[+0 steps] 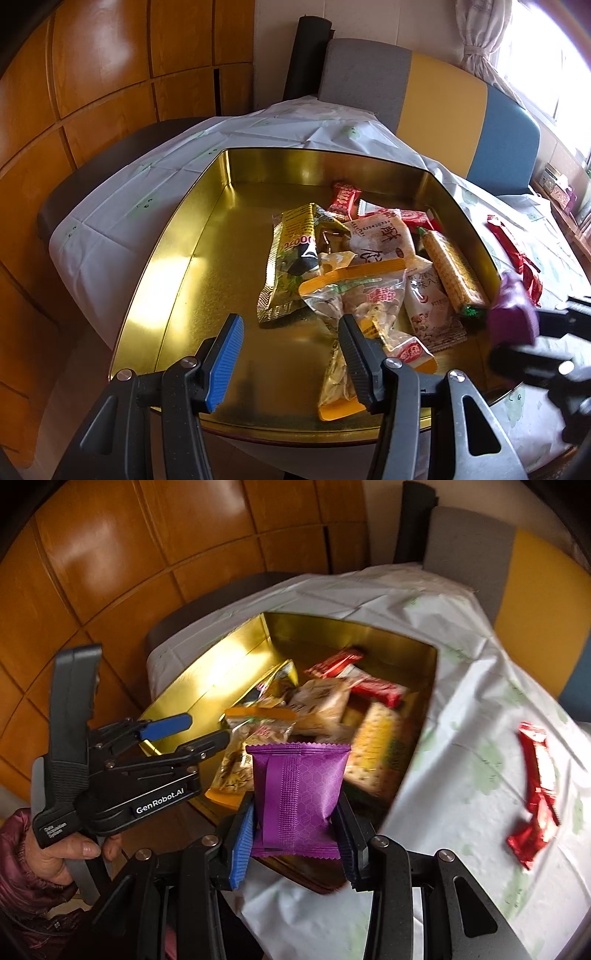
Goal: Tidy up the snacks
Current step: 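Carry the purple pack into the tin and open the right tool, then move the left tool to the red candy bars and grasp one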
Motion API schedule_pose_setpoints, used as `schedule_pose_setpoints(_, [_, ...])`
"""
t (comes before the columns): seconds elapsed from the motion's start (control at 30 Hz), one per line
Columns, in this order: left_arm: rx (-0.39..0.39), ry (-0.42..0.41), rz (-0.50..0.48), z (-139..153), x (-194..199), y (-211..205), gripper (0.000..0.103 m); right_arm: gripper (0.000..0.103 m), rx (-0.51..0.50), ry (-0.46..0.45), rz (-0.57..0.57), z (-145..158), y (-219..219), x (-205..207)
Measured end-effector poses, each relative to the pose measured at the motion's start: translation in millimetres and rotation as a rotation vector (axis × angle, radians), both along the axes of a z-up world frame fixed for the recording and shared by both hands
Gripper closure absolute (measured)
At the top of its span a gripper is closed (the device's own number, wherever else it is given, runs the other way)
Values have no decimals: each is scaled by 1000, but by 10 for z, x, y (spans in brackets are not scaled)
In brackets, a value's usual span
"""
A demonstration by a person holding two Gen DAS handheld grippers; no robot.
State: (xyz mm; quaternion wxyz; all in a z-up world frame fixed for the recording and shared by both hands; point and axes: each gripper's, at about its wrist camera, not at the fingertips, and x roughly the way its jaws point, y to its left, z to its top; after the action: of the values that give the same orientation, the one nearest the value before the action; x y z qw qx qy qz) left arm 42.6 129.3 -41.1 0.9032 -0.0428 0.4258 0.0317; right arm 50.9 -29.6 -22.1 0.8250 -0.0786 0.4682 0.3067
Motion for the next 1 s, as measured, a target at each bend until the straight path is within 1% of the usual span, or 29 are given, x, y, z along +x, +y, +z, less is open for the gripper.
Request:
schedule_pose_setpoints(0.1, [-4, 2, 8, -9, 10, 35, 49, 61, -13, 30, 8, -118, 94, 55])
schedule_pose_setpoints(0.17, [-5, 1, 14, -13, 19, 55, 49, 57, -10, 38, 2, -157, 115, 78])
schedule_pose_setpoints(0.43, [-3, 8, 16, -49, 42, 76, 49, 55, -9, 65, -6, -286, 130, 75])
schedule_pose_setpoints(0.63, [7, -7, 16, -4, 17, 63, 49, 53, 25, 61, -27, -232, 59, 45])
schedule_pose_setpoints(0.7, [7, -12, 17, 17, 10, 59, 49, 49, 45, 62, -35, -208, 25, 25])
schedule_pose_setpoints(0.83, [11, -23, 10, 60, -9, 25, 49, 48, 71, 49, -55, -149, -55, -28])
schedule_pose_setpoints(0.93, [14, -28, 1, 82, -19, -8, 49, 44, 78, 29, -80, -93, -128, -67])
schedule_pose_setpoints(0.97, [14, -29, -2, 85, -23, -17, 49, 38, 79, 22, -90, -80, -149, -73])
schedule_pose_setpoints(1.0, [13, -29, -6, 88, -26, -25, 49, 37, 81, 14, -98, -63, -175, -83])
